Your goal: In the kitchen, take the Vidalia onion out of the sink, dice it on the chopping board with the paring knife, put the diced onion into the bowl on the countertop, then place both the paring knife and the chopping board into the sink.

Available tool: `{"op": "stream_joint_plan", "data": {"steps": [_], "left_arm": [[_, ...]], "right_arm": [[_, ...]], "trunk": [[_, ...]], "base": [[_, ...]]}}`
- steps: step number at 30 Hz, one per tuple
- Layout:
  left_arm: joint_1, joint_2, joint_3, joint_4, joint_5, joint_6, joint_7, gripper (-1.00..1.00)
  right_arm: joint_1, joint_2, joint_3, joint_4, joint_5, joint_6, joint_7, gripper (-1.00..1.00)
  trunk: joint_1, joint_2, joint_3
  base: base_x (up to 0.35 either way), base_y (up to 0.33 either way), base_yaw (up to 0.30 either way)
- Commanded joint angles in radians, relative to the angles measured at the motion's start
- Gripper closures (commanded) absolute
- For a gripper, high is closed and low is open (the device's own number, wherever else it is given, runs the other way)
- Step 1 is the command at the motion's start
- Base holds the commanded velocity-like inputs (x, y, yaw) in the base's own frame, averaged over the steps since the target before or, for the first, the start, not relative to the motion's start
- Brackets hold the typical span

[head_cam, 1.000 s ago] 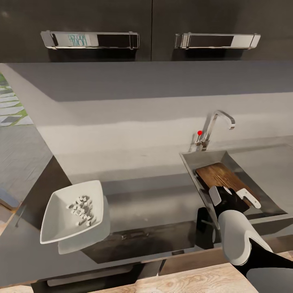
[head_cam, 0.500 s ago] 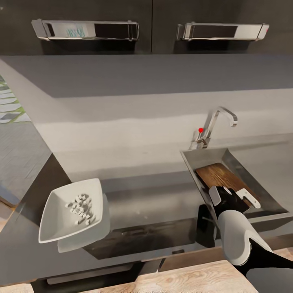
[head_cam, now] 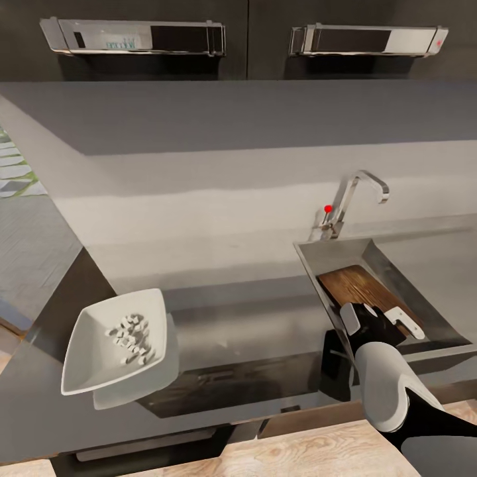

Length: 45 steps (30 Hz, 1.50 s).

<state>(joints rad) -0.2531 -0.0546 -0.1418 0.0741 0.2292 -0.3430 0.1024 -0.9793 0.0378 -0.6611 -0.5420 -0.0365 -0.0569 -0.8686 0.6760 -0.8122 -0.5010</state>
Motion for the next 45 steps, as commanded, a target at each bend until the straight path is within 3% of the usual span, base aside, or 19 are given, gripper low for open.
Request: {"op": "stream_joint_plan", "data": {"steps": [1, 9, 10, 32, 37, 39, 42, 45], "left_arm": [[-0.002, -0.001, -0.009, 0.004, 0.007, -0.007, 0.002, -1.00], [-0.002, -0.001, -0.009, 0.004, 0.007, -0.007, 0.002, -1.00], [-0.002, -0.001, -0.009, 0.004, 0.007, -0.007, 0.002, -1.00], [-0.002, -0.001, -0.009, 0.004, 0.007, -0.007, 0.002, -1.00], [-0.002, -0.001, -0.009, 0.004, 0.007, -0.007, 0.002, -1.00], [-0.002, -0.001, -0.009, 0.004, 0.007, -0.007, 0.002, -1.00], [-0.002, -0.001, -0.009, 0.004, 0.007, -0.007, 0.002, -1.00], [-0.002, -0.001, -0.009, 0.004, 0.007, -0.007, 0.002, -1.00]], "right_arm": [[-0.001, 0.001, -0.004, -0.001, -0.003, -0.006, 0.000, 1.00], [-0.001, 0.001, -0.004, -0.001, -0.003, -0.006, 0.000, 1.00], [-0.001, 0.001, -0.004, -0.001, -0.003, -0.006, 0.000, -1.00], [-0.001, 0.001, -0.005, -0.005, -0.003, -0.006, 0.004, -1.00], [-0.001, 0.002, -0.001, -0.046, -0.003, -0.003, 0.005, -1.00], [-0.001, 0.004, 0.026, -0.084, -0.003, 0.000, 0.005, -1.00], [-0.001, 0.009, 0.110, -0.144, -0.004, 0.007, 0.002, -1.00], [-0.001, 0.014, 0.145, -0.179, -0.005, 0.028, -0.001, -1.00]], "trunk": [[0.000, -0.001, -0.001], [0.000, -0.001, -0.001], [0.000, -0.001, -0.001], [0.000, -0.001, -0.001], [0.000, -0.001, -0.001], [0.000, -0.001, -0.001], [0.000, -0.001, -0.001], [0.000, -0.001, -0.001]], "base": [[0.000, 0.000, 0.000], [0.000, 0.000, 0.000], [0.000, 0.000, 0.000], [0.000, 0.000, 0.000], [0.000, 0.000, 0.000], [0.000, 0.000, 0.000], [0.000, 0.000, 0.000], [0.000, 0.000, 0.000]]}}
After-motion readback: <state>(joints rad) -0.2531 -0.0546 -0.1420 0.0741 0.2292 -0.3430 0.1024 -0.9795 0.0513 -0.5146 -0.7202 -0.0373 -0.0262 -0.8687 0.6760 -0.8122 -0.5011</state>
